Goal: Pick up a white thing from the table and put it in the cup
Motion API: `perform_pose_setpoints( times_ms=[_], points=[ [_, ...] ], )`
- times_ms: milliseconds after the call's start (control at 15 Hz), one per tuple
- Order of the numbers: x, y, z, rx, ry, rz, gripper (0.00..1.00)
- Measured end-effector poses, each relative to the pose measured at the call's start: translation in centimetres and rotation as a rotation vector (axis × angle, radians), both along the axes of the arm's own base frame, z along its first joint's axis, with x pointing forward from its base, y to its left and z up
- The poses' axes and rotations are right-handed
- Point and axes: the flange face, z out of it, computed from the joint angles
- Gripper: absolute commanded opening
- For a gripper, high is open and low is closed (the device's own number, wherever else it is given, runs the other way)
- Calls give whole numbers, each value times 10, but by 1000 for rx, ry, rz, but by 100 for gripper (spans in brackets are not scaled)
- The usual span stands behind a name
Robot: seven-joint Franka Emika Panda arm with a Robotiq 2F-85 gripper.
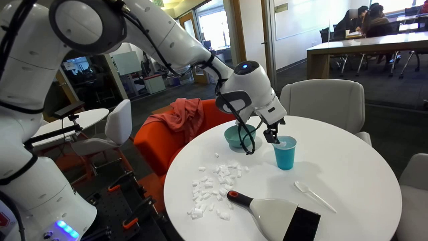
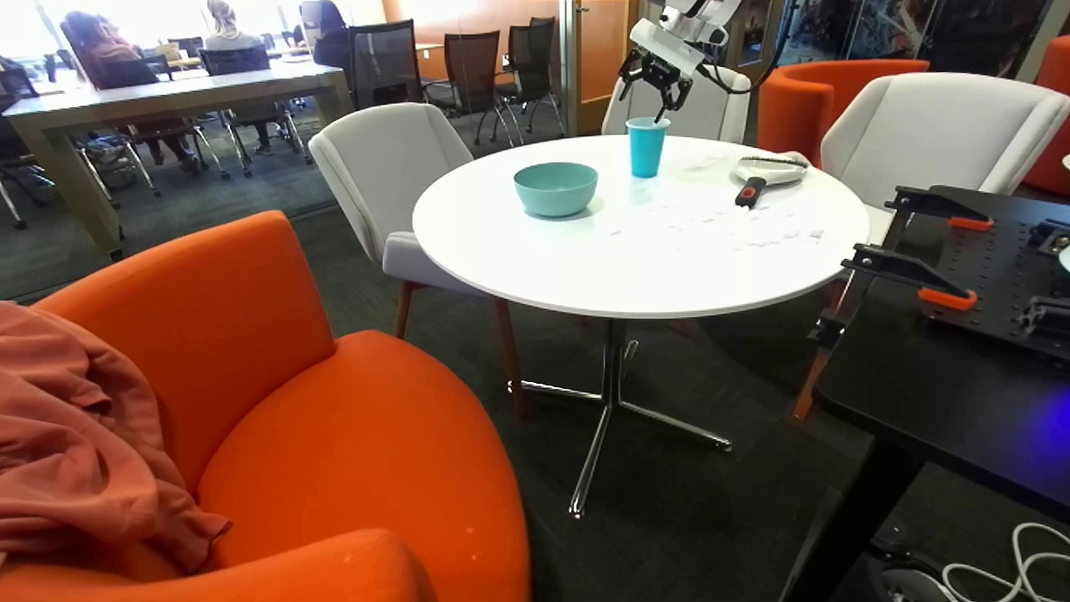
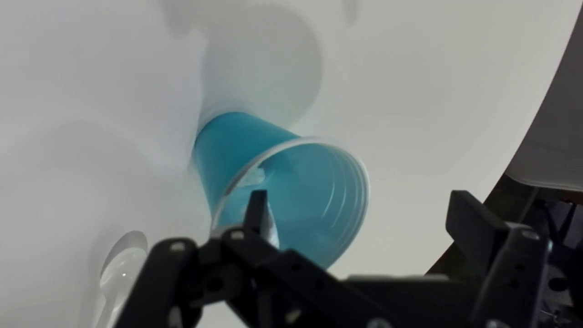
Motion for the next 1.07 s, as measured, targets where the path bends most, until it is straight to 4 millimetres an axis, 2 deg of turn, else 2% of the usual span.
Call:
perform_pose_setpoints(
  times_ms=[267, 533, 1067],
  points=[
    [0, -1, 7, 96, -6, -61, 100],
    [-4, -10, 9, 190, 17, -136, 100],
    [-10, -20, 9, 255, 37, -224, 100]
  ],
)
